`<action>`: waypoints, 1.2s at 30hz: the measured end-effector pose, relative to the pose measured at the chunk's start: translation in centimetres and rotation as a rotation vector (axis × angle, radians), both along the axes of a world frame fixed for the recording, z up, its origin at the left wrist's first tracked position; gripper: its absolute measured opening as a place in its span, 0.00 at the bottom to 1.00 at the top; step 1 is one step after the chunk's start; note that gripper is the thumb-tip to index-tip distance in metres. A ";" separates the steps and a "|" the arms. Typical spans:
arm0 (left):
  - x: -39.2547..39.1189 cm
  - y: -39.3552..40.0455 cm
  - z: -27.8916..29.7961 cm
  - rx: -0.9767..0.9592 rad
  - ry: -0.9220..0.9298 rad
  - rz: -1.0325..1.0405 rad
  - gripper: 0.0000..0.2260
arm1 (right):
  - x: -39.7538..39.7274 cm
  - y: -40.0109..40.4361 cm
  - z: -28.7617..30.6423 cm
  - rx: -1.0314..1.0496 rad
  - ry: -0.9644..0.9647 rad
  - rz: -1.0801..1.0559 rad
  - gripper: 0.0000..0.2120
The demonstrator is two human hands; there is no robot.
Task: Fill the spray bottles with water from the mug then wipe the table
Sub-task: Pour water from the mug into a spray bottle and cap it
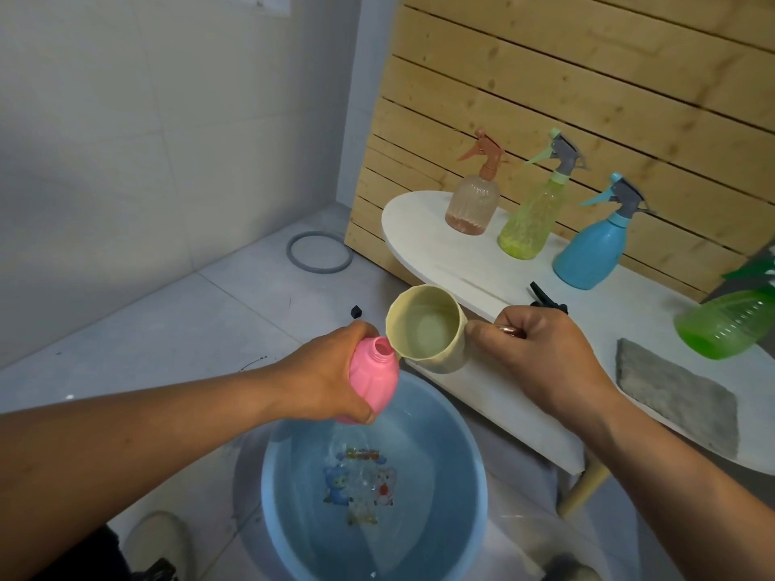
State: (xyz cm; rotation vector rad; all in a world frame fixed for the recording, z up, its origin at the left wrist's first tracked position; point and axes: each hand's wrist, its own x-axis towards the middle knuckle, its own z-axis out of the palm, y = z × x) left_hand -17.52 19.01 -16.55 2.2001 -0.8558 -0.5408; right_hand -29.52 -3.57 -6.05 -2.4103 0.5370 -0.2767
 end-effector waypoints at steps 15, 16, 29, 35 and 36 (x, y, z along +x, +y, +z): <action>-0.5 0.0 -0.2 0.006 -0.027 -0.013 0.42 | -0.6 0.7 0.3 -0.072 -0.017 0.011 0.21; -0.5 0.0 -0.2 0.009 -0.028 -0.014 0.42 | -0.6 0.7 0.3 -0.079 -0.018 0.009 0.21; -0.7 0.0 -0.2 0.030 -0.030 -0.018 0.42 | -0.9 1.2 0.6 -0.159 -0.038 0.003 0.21; -0.7 0.0 -0.3 0.026 -0.017 -0.014 0.42 | -1.1 1.6 0.6 -0.195 -0.033 0.013 0.21; -0.7 0.0 -0.3 0.026 -0.016 -0.014 0.42 | -1.1 1.6 0.6 -0.197 -0.032 0.013 0.21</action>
